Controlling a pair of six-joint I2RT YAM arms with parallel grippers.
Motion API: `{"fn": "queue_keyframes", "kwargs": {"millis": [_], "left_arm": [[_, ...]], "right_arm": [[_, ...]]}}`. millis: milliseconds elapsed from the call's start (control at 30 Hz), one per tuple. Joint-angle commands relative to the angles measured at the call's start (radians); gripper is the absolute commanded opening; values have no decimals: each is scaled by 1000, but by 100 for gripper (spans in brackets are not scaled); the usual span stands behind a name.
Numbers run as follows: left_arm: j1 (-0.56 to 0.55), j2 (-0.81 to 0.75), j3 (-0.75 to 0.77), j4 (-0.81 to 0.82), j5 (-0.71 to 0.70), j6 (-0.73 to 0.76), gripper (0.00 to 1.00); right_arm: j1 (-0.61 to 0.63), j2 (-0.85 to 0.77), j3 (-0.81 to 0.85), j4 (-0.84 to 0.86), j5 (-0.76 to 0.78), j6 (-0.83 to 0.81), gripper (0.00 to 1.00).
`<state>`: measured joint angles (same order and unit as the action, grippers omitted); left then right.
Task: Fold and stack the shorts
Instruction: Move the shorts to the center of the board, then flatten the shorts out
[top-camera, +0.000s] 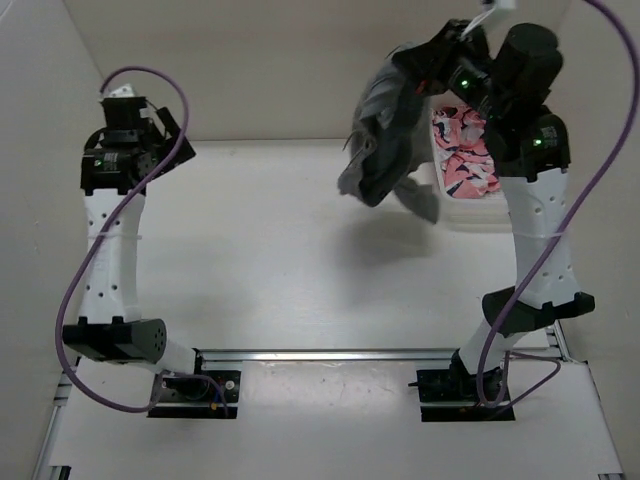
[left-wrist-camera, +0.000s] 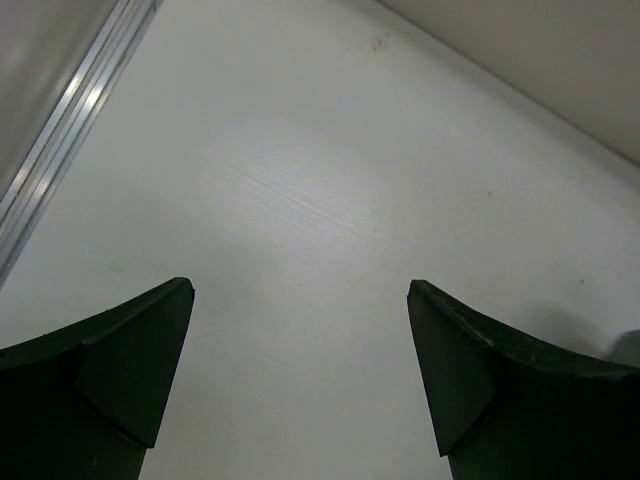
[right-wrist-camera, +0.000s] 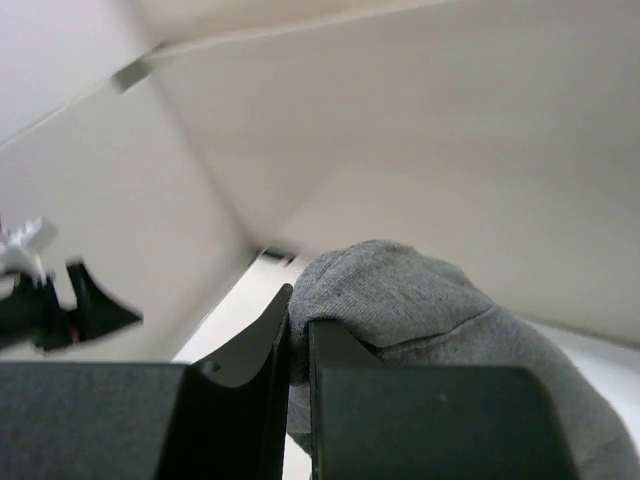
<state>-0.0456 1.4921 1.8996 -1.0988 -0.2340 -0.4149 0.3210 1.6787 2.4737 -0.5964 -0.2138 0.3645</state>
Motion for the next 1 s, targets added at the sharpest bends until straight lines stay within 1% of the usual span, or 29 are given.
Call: {"fn": "queue_keyframes", "kwargs": {"millis": [0,33,67,100,167,200,233,267,300,333,367,400,433,467,500,533,567,600,633,667,700,733,767,833,867,933,967], "left_arm": [[76,-49,26,-18,142,-13,100],[105,-58,26,-18,156,-22,100],[115,-58,15,-18,177,-22,100],[115,-67,15,-18,188,-22,100],[124,-67,-20,-6,211,-22,100],[124,-67,-34,-6,249,-10,100],[112,-67,-48,8,266,-10,100],[98,-67,-91,19,278,14,100],[80,-67,-114,31,306,24,100],[34,-37,-140,45,332,37,100],[3,-18,-198,78,364,80,100],[-29,5,-227,79,378,80,100],[-60,63,-255,79,378,91,100],[-116,91,-319,88,357,78,100],[-138,114,-358,109,326,56,100],[-154,132,-397,129,326,29,100],[-163,155,-480,155,326,4,100],[-163,164,-517,187,350,-51,100],[-163,174,-549,245,395,-77,100],[-163,200,-572,272,418,-97,100],[-163,217,-586,290,430,-119,100],[-172,238,-586,290,430,-119,100],[-172,285,-570,300,430,-119,100],[-181,338,-518,300,430,-119,100],[-181,390,-498,309,447,-119,100],[-191,439,-447,309,456,-119,100],[-191,460,-433,309,456,-119,100]], "right_arm": [[72,-32,-135,33,-85,11,0],[101,-49,-178,33,-75,11,0],[101,-66,-224,33,-65,11,0],[101,-101,-322,33,-74,20,0],[101,-144,-447,47,-56,39,0],[55,-186,-592,62,-56,48,0],[24,-195,-655,73,-47,63,2],[-14,-195,-706,73,-27,63,35],[-105,-166,-776,64,-27,73,46],[-146,-142,-792,46,-18,73,57],[-175,-114,-792,-38,-6,59,67],[-186,-59,-770,-90,55,38,84],[-171,-44,-750,-135,95,13,86],[-151,-56,-762,-155,117,13,86],[-96,-77,-794,-142,135,13,88],[-64,-105,-891,-122,158,13,88],[-31,-159,-950,-96,159,55,88],[31,-183,-1007,-53,159,85,86],[62,-203,-1123,-28,143,115,83],[123,-230,-1175,-5,120,176,81],[156,-231,-1225,39,108,209,79],[191,-243,-1269,67,75,234,73],[269,-231,-1321,82,74,269,73],[346,-197,-1322,83,119,269,73],[407,-151,-1300,73,152,278,76],[449,-104,-1274,73,178,278,84],[461,-55,-1263,73,179,278,86]]}}
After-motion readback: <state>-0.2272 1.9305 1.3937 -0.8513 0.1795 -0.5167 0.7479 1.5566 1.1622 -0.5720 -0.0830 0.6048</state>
